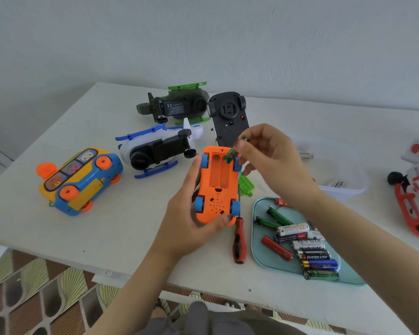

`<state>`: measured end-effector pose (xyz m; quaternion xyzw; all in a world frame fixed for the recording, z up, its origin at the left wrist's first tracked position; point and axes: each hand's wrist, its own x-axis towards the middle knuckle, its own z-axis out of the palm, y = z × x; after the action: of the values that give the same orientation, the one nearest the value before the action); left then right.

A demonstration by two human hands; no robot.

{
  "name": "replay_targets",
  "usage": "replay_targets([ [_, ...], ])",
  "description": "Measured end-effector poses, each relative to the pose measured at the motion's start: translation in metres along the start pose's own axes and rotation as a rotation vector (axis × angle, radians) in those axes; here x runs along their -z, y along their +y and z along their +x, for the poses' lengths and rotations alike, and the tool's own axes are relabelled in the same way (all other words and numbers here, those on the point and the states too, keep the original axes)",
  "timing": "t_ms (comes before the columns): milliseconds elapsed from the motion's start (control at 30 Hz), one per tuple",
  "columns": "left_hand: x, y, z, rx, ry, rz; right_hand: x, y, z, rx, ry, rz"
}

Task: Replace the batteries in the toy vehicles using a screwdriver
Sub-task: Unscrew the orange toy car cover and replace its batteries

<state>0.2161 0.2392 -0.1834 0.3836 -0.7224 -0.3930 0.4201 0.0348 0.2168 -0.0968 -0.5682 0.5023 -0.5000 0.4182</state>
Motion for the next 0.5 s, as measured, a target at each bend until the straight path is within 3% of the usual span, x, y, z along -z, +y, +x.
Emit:
replay_targets([
  [67, 0.0, 0.0, 0.0, 0.004, 0.001, 0.004, 0.001, -0.006, 0.001, -0.123, -0.036, 0.255],
  [133, 0.0, 0.0, 0.0, 0.007, 0.004, 0.003, 0.003, -0.009, 0.001, -0.164, -0.078, 0.316],
  [200, 0.0, 0.0, 0.0, 0.005, 0.001, 0.005, 0.006, -0.007, 0.001, -0.11, -0.118, 0.188],
  [333, 0.001, 0.0, 0.0, -0.002, 0.001, 0.0, 0.01, -0.002, 0.006, 0.087, -0.234, -0.343],
  [500, 0.0, 0.0, 0.0, -0.007, 0.009, -0.009, 0.002, -0.001, 0.006, 0.085, -0.174, -0.295],
])
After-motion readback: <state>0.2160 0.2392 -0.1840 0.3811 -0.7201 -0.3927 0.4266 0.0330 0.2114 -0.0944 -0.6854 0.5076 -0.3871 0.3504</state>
